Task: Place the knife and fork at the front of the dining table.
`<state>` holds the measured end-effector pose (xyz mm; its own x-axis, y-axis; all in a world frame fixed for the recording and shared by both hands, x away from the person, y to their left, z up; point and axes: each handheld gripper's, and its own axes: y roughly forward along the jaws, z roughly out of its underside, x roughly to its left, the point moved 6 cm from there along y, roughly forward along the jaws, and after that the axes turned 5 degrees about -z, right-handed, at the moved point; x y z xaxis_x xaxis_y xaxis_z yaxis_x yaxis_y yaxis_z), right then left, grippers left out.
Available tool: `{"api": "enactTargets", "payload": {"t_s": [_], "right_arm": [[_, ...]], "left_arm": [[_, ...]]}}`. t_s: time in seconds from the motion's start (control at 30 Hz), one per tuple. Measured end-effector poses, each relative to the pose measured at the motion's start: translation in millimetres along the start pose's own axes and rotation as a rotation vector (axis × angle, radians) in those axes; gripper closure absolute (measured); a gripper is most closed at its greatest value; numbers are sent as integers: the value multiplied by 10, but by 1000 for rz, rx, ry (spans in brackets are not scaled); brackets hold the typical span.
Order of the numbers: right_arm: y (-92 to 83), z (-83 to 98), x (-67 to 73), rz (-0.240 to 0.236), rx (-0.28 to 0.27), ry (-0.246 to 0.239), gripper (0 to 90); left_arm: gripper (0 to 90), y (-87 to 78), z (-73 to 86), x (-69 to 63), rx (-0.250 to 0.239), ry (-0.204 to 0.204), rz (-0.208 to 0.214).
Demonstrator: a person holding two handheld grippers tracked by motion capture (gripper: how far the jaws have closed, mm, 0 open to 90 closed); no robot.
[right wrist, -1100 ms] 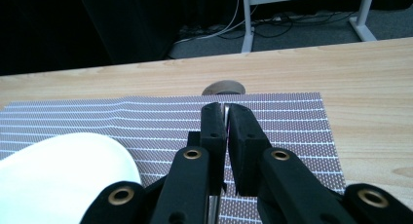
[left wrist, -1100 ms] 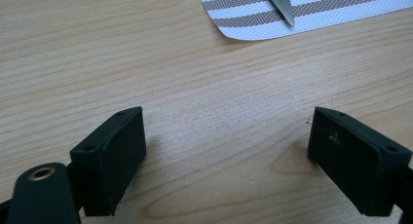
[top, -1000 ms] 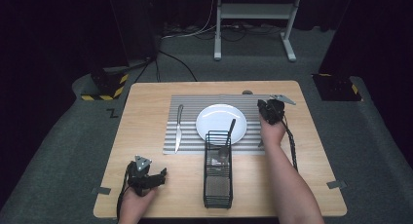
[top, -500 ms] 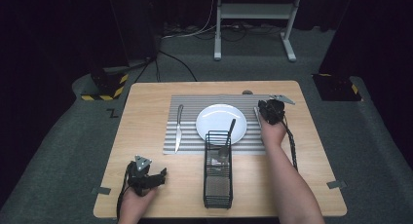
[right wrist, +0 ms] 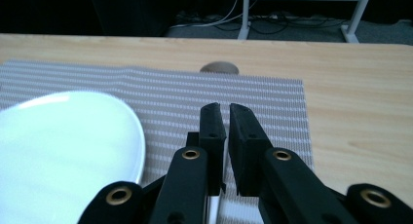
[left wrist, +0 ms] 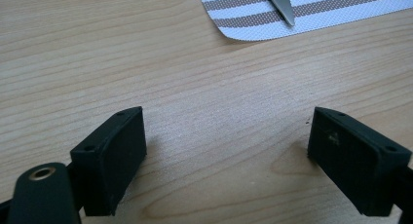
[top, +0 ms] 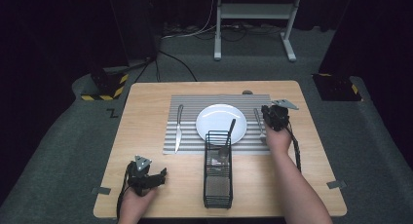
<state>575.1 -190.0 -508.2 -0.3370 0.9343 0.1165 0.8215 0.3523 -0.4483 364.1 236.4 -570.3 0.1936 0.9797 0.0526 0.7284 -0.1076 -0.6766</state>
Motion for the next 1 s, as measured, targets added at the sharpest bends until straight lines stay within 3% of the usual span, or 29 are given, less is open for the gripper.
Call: {"api": "enactTargets", "payload": {"t_s": [0.53,0.83,1.0], "right_arm": [[-567,535,-73,24,86,-55,824],[-678,746,-116,61,157,-78,794],[-662,837,-51,39,188,-85,783]], "left_arm": [[140,0,0,-2,1,0,1],[140,0,0,-2,0,0,1],[140,-1,0,-2,2,0,2]]}}
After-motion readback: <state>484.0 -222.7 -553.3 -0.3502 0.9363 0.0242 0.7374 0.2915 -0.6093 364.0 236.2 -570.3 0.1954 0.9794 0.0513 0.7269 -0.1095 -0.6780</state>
